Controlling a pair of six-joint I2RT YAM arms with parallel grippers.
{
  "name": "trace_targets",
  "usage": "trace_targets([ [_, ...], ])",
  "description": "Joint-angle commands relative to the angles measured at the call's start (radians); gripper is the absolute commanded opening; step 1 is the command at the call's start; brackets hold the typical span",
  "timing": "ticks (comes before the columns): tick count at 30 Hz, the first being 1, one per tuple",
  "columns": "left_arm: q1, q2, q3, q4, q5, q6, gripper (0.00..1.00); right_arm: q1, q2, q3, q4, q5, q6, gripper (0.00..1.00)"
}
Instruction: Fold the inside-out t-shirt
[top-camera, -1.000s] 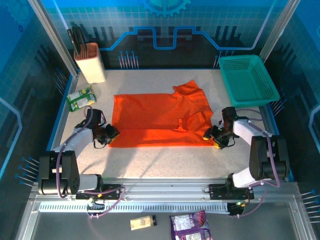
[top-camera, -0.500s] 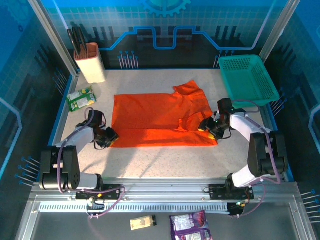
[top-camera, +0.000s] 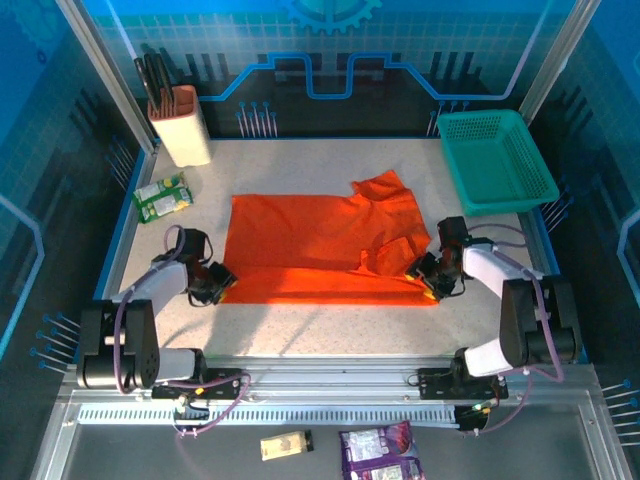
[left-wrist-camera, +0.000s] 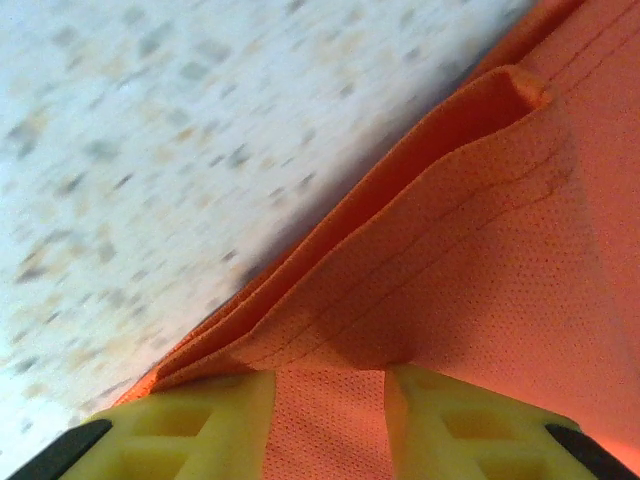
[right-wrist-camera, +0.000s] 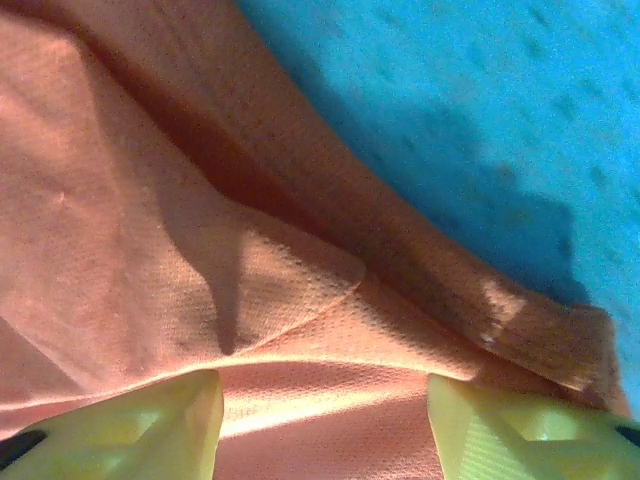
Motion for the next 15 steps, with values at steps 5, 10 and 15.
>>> trace_targets([
  [5, 0.016, -0.135, -0.073, -0.151, -0.059, -0.047, 0.37, 0.035, -0.142, -0.056, -0.143, 0.061, 0.104, 0.58],
  [10, 0.010, -0.137, 0.028, -0.126, 0.031, 0.002, 0.35, 0.092, -0.173, 0.042, -0.121, 0.043, 0.061, 0.58],
  [15, -0.019, -0.015, 0.146, -0.089, 0.076, 0.053, 0.34, 0.097, -0.038, 0.123, -0.027, -0.046, -0.053, 0.59],
])
